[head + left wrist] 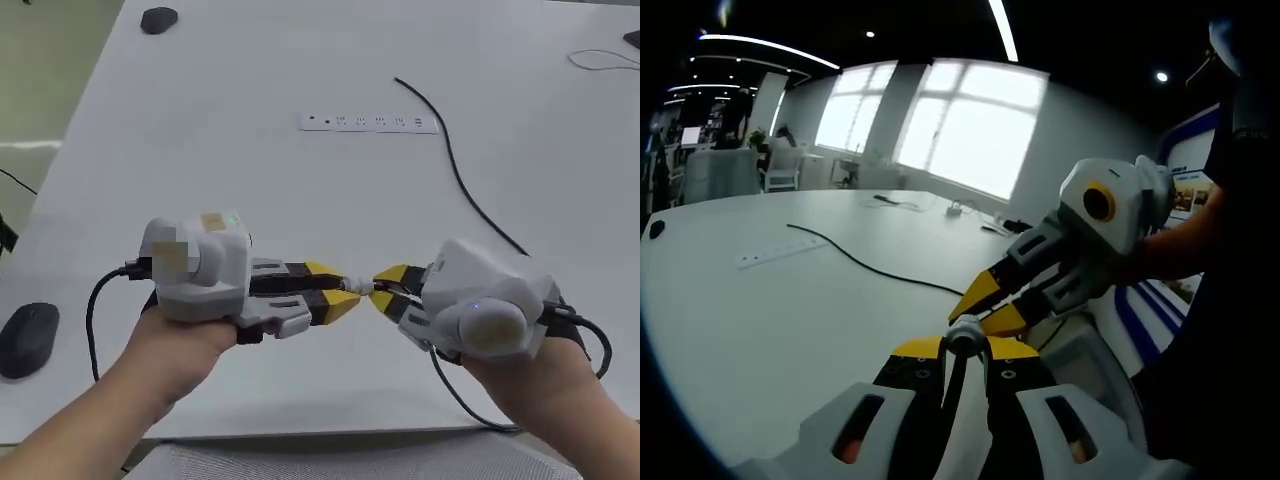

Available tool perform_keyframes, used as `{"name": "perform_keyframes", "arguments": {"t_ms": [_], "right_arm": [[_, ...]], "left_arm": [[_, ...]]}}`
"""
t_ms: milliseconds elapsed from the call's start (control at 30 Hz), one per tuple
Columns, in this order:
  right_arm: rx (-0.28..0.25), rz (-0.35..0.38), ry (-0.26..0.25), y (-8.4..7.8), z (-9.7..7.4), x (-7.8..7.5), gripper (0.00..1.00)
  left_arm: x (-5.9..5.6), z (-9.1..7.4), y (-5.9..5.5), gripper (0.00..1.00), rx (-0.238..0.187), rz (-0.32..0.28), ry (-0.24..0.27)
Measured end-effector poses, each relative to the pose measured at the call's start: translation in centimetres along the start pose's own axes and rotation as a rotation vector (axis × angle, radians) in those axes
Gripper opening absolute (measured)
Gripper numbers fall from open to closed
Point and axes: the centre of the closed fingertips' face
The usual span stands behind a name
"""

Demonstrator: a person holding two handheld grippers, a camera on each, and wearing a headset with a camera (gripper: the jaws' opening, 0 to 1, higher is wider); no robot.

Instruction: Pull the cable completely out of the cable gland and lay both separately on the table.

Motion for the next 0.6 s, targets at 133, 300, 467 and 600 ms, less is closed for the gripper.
{"name": "perform_keyframes", "arguments": {"t_ms": [133, 300, 467, 600], "right_arm": [[-0.006, 0.028, -0.006, -0.4, -0.2, -0.5, 0.01], [-0.015, 0.133, -0.029, -1.8, -0.8, -1.6, 0.01], [-0.034, 0.244, -0.029, -3.1, -1.2, -2.4, 0.01], [-0.051, 0.328, -0.018, -4.3, -1.2, -2.8, 0.01]], "left_arm": [[0.1, 0.0, 0.2, 0.15, -0.006, 0.001, 0.01], [0.3, 0.0, 0.5, 0.15, -0.014, 0.001, 0.02], [0.3, 0.1, 0.8, 0.15, -0.021, 0.002, 0.027], [0.3, 0.3, 0.7, 0.15, -0.02, 0.005, 0.036]]}}
Point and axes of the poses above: the centre of the closed fingertips' face, and the gripper's own axes: z roughly forward along the fingers, x roughly to its left, y roughly out of its top, and after that the axes turned 13 degrees about y, right-handed
